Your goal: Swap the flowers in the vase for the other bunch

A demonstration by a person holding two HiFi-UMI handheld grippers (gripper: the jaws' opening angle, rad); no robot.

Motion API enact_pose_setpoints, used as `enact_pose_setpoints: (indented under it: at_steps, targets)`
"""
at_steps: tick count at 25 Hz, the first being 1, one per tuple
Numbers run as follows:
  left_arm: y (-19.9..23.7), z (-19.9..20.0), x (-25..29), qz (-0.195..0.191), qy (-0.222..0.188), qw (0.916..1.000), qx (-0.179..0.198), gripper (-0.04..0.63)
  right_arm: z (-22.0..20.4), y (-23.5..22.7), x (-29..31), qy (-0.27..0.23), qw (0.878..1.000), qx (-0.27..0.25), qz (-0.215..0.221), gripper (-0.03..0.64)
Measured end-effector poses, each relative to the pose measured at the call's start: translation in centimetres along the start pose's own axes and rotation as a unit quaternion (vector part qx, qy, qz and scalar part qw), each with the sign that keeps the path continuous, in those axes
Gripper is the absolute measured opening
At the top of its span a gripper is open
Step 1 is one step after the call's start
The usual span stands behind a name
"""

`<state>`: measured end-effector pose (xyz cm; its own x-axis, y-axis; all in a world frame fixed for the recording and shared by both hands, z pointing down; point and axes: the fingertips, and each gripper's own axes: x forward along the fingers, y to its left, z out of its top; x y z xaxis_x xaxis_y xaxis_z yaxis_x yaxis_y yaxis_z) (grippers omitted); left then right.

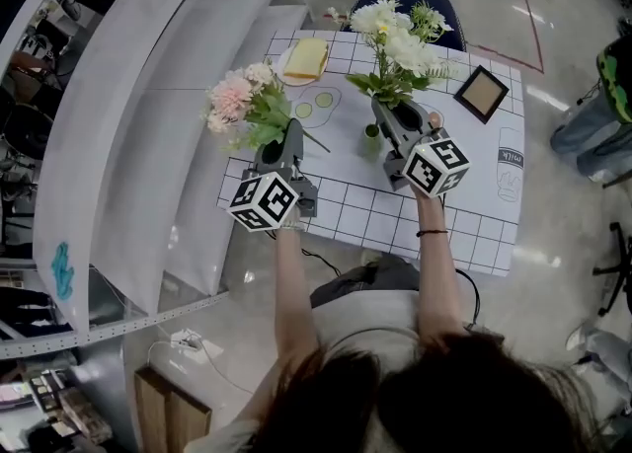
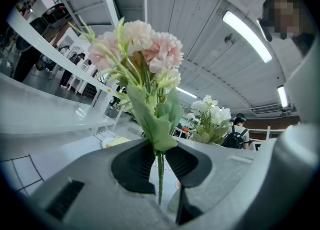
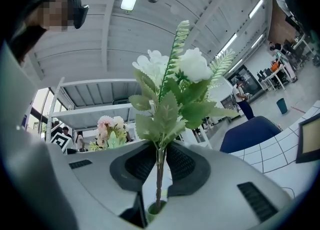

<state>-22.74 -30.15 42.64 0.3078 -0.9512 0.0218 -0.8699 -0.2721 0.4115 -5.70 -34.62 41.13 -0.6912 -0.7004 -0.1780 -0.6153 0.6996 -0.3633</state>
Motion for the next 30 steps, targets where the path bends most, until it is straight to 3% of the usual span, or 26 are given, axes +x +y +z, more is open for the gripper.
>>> enact_pose_setpoints:
  at_steps: [17, 30]
  targets:
    - [-0.6, -0.6, 0.3, -0.021, 0.012, 0.9997, 0.003, 0.067, -2.0, 0.5, -0.7, 0.028, 0.999, -0.023, -0.012, 0.058]
    - [-1.1, -0.9, 0.3, -0.027, 0.015, 0.9995, 0.004, 0.067, -4.0, 0.7, -1.3, 0.081, 0.995, -0.061, -0.011, 0.058]
